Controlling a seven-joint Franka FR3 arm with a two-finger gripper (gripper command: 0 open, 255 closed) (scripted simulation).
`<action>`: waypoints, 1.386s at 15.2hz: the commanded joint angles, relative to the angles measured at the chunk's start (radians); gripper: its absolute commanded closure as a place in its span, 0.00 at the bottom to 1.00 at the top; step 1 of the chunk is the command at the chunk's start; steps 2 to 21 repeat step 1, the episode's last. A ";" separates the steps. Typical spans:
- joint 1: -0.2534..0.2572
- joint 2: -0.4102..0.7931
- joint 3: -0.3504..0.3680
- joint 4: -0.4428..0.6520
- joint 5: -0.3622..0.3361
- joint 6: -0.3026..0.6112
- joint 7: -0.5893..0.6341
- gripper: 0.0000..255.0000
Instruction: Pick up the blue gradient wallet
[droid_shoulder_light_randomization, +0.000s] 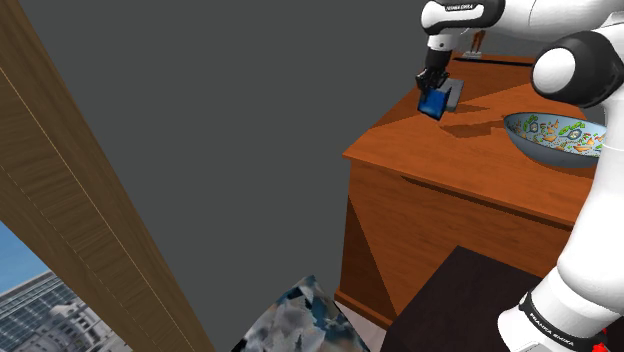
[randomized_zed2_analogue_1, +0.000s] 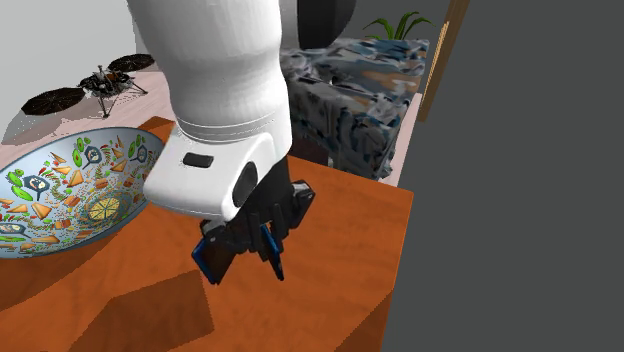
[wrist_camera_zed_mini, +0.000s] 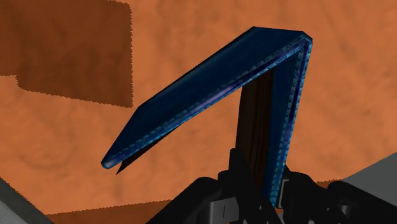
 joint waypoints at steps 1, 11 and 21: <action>-0.002 0.002 -0.001 0.008 0.001 -0.007 -0.001 1.00; -0.002 0.002 -0.001 0.008 0.001 -0.007 -0.001 1.00; -0.002 0.002 -0.001 0.008 0.001 -0.007 -0.001 1.00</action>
